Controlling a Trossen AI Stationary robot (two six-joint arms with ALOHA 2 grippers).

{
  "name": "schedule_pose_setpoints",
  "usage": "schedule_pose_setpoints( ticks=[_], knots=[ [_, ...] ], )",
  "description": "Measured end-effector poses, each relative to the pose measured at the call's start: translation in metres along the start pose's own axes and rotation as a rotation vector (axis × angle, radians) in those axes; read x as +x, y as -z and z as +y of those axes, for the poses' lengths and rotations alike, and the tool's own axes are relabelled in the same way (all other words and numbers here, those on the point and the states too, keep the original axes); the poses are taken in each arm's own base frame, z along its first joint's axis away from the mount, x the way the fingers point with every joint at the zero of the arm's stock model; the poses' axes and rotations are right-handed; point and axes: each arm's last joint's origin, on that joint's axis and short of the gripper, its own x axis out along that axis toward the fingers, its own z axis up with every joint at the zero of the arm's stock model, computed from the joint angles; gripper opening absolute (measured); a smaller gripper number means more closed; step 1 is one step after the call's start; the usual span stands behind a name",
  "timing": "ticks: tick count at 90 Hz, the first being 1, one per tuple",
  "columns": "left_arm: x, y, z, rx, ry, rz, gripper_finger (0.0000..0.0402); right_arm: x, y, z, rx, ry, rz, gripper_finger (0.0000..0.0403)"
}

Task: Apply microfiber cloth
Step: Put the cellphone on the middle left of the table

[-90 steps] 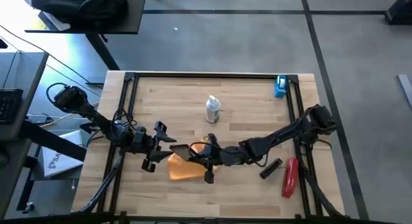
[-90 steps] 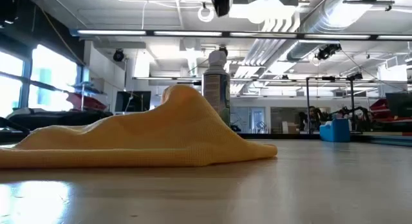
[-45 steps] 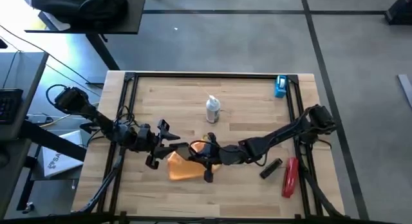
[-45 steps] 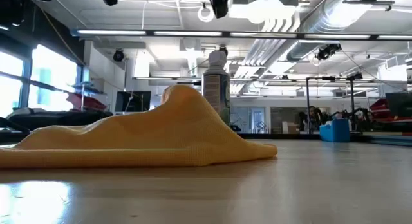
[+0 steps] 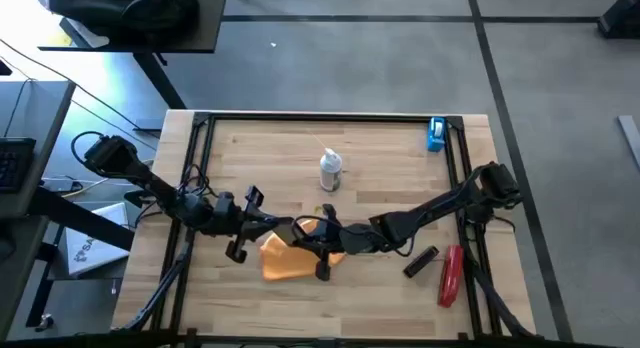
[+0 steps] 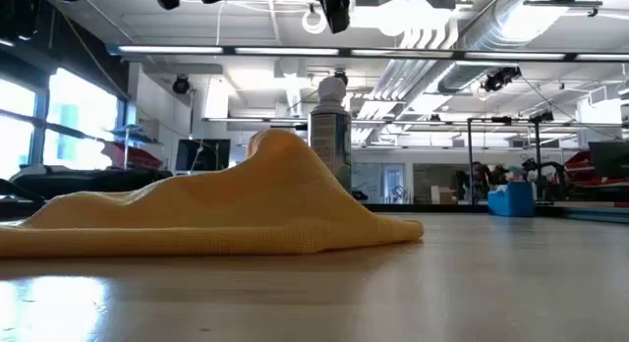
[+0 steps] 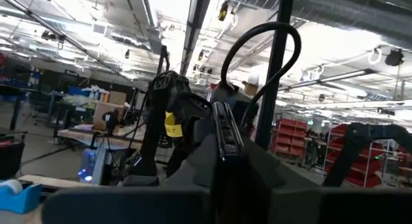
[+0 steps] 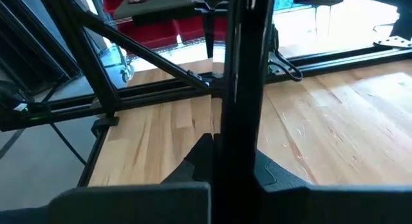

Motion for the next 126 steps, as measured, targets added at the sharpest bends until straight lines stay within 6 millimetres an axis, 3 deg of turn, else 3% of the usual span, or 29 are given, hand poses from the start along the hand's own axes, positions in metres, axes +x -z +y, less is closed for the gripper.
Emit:
schedule_pose_setpoints(
  ticks=[36,62,105,126],
  knots=[
    [-0.009,0.003,0.003,-0.033,-0.082,0.083,0.0007,-0.014,-0.009,-0.004,-0.032,0.042,0.040,0.0144],
    [-0.028,0.009,0.020,-0.151,-0.179,0.386,0.0007,-0.027,-0.005,-0.007,0.004,0.085,0.160,0.0214],
    [-0.062,0.020,0.072,-0.427,-0.267,0.995,0.0008,-0.003,0.030,-0.003,0.121,0.066,0.261,0.0229],
    [-0.061,0.006,0.093,-0.425,-0.310,1.218,0.0009,0.017,0.056,-0.001,0.114,0.052,0.300,0.0229]
  ],
)
